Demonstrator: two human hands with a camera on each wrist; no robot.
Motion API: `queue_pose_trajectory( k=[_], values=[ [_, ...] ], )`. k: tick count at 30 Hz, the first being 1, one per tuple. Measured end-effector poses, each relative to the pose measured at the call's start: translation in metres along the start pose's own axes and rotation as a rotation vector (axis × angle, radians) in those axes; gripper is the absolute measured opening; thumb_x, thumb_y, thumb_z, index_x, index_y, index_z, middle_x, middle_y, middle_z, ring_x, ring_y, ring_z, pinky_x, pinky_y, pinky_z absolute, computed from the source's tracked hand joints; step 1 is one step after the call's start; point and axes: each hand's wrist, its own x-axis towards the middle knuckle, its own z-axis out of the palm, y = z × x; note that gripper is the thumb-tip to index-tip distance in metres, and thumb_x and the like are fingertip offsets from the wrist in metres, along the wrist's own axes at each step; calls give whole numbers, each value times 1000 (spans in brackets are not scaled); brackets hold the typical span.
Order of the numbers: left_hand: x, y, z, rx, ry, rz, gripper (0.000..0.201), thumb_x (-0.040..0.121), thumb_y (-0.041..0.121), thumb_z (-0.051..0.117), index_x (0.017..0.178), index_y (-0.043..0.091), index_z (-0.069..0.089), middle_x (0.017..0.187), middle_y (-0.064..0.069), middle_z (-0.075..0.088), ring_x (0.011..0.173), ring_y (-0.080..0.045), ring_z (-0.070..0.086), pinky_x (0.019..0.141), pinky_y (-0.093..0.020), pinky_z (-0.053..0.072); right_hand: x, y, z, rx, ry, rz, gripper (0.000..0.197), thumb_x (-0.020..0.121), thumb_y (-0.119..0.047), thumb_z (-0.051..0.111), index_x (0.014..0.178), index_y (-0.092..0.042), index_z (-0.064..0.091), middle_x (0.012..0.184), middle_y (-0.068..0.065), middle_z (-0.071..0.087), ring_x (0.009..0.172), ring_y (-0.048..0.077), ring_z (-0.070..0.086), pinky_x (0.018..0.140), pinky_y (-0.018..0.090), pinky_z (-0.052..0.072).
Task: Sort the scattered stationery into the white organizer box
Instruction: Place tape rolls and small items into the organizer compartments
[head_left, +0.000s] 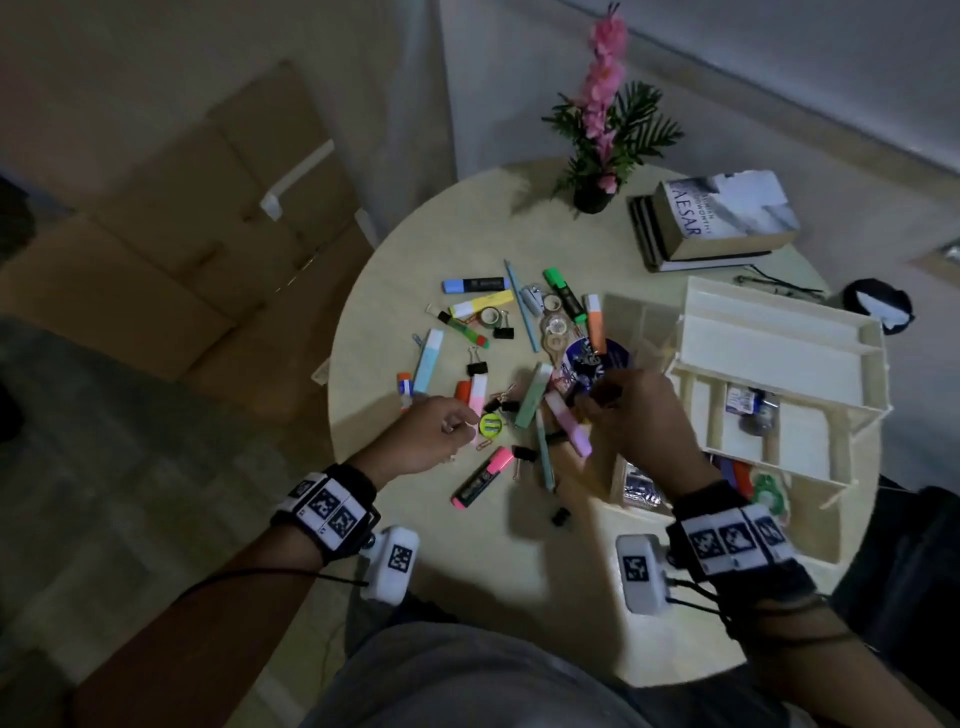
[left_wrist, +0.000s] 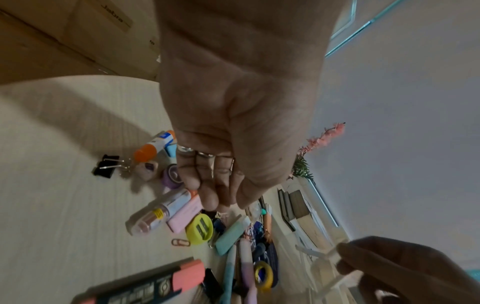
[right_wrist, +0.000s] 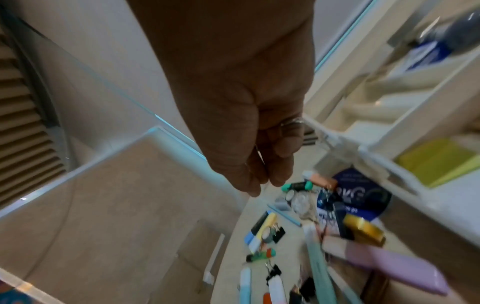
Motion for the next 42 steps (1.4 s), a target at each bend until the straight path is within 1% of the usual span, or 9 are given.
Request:
queue_pose_trajectory(
  k=[9, 12, 17, 21, 28, 32, 36, 39, 42],
  values=[
    [1, -38, -33, -12, 20, -13, 16, 99, 19, 67, 113, 17, 74, 110, 3, 74, 106, -15, 69, 93, -36, 57, 95, -2, 70, -92, 32, 212, 23, 93, -36, 68, 96, -13, 70, 86, 6, 74, 79, 29, 71, 70, 40, 60],
    [-5, -50, -40, -11, 31, -36, 19, 99, 23, 69, 116, 20, 74, 113, 3, 72, 107, -14, 68, 92, -33, 57, 113, 5, 83, -16, 97, 375, 38, 88, -49, 71, 86, -11, 68, 75, 7, 72, 73, 31, 73, 60, 35, 54],
    [-13, -66, -49, -43, 41, -54, 19, 98, 25, 69, 116, 21, 74, 118, 2, 70, 102, -9, 66, 89, -27, 55, 131, 4, 108, -35, 189, 448, 70, 75, -76, 70, 102, -12, 68, 93, 13, 76, 83, 34, 74, 66, 34, 53],
    [-17, -78, -53, -49, 36, -76, 18, 98, 26, 68, 115, 23, 75, 113, 6, 70, 104, -4, 65, 81, -19, 49, 141, -6, 116, -104, 259, 442, 71, 75, -73, 70, 108, -11, 63, 102, 16, 74, 89, 38, 74, 75, 42, 59],
    [-16, -86, -52, -83, 40, -71, 16, 98, 28, 69, 113, 26, 75, 112, 6, 71, 98, -4, 65, 80, -25, 52, 137, 1, 118, -59, 260, 450, 66, 82, -52, 78, 120, -3, 55, 112, 24, 72, 100, 47, 70, 83, 50, 58],
    [-8, -72, -46, -86, 2, -49, 16, 98, 26, 69, 113, 25, 74, 110, 5, 70, 97, -11, 68, 85, -28, 56, 122, 3, 106, 105, 247, 438, 63, 71, -67, 72, 104, -13, 68, 91, 10, 77, 82, 31, 74, 69, 42, 60],
    [9, -42, -38, -93, -23, 34, 11, 101, 22, 65, 108, 21, 74, 100, 11, 72, 90, -5, 68, 81, -28, 54, 100, -11, 76, 466, 297, 450, 38, 74, -47, 78, 75, -10, 72, 63, 1, 71, 55, 18, 65, 53, 37, 53],
    [18, -2, -28, -380, 2, 63, 17, 104, 25, 64, 117, 15, 70, 101, 1, 73, 82, -9, 71, 74, -30, 57, 54, -36, 57, 744, 155, 264, 14, 85, -15, 86, 91, -8, 76, 75, 4, 70, 64, 10, 61, 61, 27, 51],
    [26, 27, -18, -509, -108, 88, 42, 100, 27, 70, 141, 23, 58, 124, -5, 70, 93, -20, 76, 81, -35, 63, 10, -41, 55, 802, -150, 122, 28, 80, 13, 81, 105, 3, 72, 89, 7, 75, 73, 4, 67, 66, 17, 53]
  ],
)
